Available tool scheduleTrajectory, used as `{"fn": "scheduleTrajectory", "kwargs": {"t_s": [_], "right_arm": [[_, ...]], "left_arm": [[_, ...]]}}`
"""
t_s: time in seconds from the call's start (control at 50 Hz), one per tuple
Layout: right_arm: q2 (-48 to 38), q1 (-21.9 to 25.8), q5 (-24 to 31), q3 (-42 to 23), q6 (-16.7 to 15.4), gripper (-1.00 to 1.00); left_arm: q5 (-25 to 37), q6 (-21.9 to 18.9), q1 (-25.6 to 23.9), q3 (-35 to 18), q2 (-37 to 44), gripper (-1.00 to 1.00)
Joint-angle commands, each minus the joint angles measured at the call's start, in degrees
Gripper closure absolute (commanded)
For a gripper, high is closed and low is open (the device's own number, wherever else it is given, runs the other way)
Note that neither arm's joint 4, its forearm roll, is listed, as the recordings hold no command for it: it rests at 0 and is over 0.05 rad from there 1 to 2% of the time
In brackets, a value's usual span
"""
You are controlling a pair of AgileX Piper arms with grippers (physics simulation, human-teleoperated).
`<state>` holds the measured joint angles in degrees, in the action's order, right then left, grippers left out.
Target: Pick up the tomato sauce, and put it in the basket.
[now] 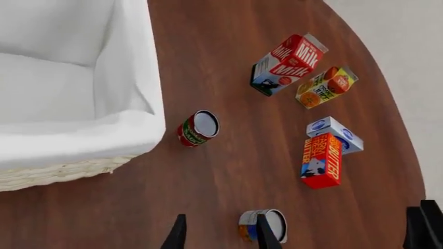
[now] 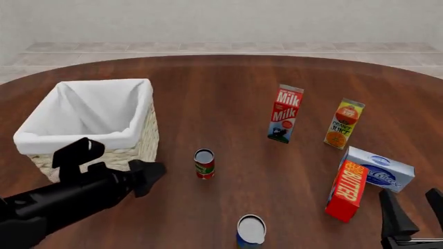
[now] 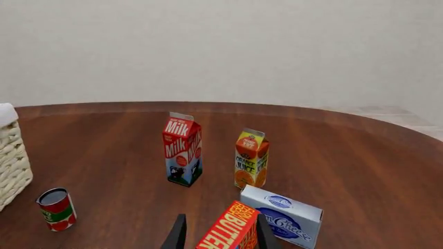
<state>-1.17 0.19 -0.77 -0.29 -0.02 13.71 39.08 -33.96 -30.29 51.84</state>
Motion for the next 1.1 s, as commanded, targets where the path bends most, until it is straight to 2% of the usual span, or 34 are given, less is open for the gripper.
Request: {"fn": "scheduleTrajectory", "kwargs": {"t_s": [0.02,0.48,1.1], "right_arm": [[0.3,-0.2,0.23,0.05,0.01,-1.0],[0.28,-0.19,0.22,0.05,0.0,-1.0],[0.28,-0.2,0.22,0.05,0.01,-1.0]], "left_arm": [[-2.36,0.52,-0.46,-2.3,4.27,-1.0],[-8.89,0.92,-1.96,-4.61,15.04,-1.0],[-14.38,-0.96,1.15,-8.14,24.35,-1.0]]}}
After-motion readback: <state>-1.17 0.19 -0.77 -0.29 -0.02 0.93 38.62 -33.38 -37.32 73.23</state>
